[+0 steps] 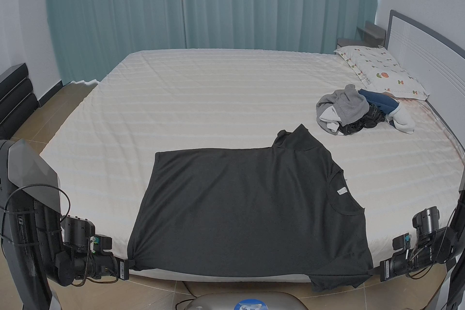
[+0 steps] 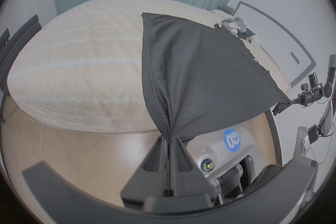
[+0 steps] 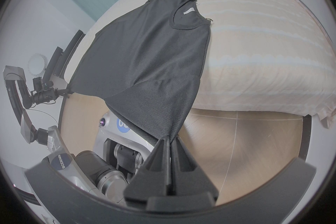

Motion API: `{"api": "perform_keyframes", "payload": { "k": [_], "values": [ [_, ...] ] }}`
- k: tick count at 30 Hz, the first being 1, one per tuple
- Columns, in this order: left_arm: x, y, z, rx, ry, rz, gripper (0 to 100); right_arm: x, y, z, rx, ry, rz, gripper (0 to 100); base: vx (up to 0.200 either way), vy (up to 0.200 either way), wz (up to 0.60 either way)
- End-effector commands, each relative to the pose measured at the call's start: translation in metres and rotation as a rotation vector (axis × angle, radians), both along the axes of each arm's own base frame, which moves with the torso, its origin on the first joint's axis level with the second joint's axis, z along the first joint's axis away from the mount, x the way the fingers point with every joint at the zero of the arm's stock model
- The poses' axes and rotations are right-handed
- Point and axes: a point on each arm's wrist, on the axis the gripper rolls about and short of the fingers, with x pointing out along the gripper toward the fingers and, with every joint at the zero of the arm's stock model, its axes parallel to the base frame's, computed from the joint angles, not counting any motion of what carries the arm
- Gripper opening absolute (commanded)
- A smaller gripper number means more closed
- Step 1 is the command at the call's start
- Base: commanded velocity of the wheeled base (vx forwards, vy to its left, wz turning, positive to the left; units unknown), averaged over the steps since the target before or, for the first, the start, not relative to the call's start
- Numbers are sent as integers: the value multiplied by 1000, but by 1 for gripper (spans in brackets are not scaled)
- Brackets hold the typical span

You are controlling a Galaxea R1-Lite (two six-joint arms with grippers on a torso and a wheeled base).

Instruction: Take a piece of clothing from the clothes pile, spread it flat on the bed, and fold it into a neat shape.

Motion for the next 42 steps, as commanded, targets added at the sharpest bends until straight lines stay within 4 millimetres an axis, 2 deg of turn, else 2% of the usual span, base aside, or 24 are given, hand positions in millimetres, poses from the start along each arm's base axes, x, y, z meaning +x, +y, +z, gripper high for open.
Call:
{"api": "perform_keyframes", "payload": {
  "k": [1, 7, 14, 17, 23, 26, 27, 28, 33, 42],
  "values": [
    [-10, 0, 8, 21, 34, -33, 0, -6, 1, 5, -10, -8, 6, 0, 0, 0, 0],
    [-18, 0, 16, 44, 59, -68, 0, -11, 1, 7, -15, 10, 22, 0, 0, 0, 0],
    [-14, -1, 18, 27, 36, -62, 0, -8, 1, 14, -13, -38, 23, 0, 0, 0, 0],
    [-4, -1, 22, -21, 4, -3, 0, 2, 0, 20, 2, -95, 6, 0, 0, 0, 0],
    [38, -5, 47, -302, -86, 276, 0, 38, 1, 42, 128, -205, -120, 0, 0, 0, 0],
    [51, -7, 52, -387, -97, 344, 0, 58, -1, 49, 180, -236, -191, 0, 0, 0, 0],
    [51, -7, 52, -387, -97, 344, 0, 58, -1, 49, 180, -236, -191, 0, 0, 0, 0],
    [58, -7, 55, -431, -104, 379, 0, 69, -1, 54, 206, -257, -215, 0, 0, 0, 0],
    [69, -8, 58, -519, -88, 457, 0, 80, 3, 58, 249, -268, -221, 0, 0, 0, 0],
    [74, -10, 57, -544, -82, 473, 0, 98, 5, 57, 254, -287, -213, 0, 0, 0, 0]
  ]
}}
